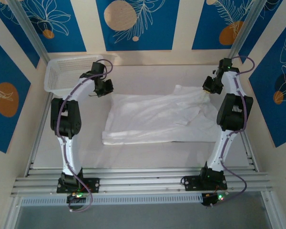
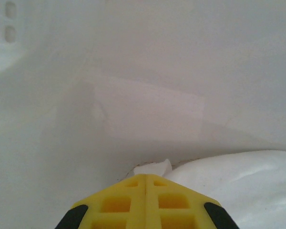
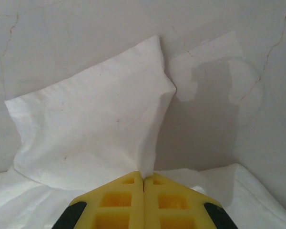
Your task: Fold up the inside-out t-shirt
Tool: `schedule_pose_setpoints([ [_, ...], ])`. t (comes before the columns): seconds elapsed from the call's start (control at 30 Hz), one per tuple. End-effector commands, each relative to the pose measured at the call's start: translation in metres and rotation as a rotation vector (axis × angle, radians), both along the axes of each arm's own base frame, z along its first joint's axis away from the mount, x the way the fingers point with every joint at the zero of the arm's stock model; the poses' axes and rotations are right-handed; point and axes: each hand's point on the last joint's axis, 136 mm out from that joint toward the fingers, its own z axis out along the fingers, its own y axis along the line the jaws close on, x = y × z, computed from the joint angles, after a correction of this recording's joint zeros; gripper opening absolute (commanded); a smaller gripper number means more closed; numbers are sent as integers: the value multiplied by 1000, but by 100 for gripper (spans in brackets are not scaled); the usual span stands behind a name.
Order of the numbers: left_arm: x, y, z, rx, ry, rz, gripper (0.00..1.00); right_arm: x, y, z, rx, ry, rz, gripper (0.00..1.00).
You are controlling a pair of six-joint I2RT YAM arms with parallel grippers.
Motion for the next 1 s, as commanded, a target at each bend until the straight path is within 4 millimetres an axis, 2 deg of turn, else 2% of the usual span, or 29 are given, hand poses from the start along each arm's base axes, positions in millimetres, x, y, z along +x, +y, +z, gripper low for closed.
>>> schedule_pose_setpoints([
  [0.0, 7, 15, -8, -38, 13, 71, 0, 0, -5, -1, 40, 13, -36, 0],
  [0.13, 14, 29, -11, -81, 10, 126, 0, 4, -13, -2, 111, 0, -85, 0],
  [0.3, 15, 22, 13, -137, -37, 97, 0, 8, -3, 14, 140, -30, -62, 0],
  [0.43, 1, 20, 36, -162, -68, 82, 0, 1, -9, 37, 191, -96, -122, 0],
  [0.5, -11, 25, 38, -141, -66, 95, 0, -8, -14, 46, 213, -134, -165, 0],
  [0.6, -30, 32, 31, -118, -53, 116, 0, -28, -11, 40, 240, -140, -199, 0],
  [0.8, -70, 35, -3, -138, 17, 153, 0, -75, -18, 1, 278, -108, -316, 0],
  [0.87, -81, 36, -10, -138, 31, 156, 0, -83, -19, -6, 294, -89, -321, 0],
  [0.97, -88, 32, -7, -159, 29, 129, 0, -84, -15, 1, 312, -90, -292, 0],
])
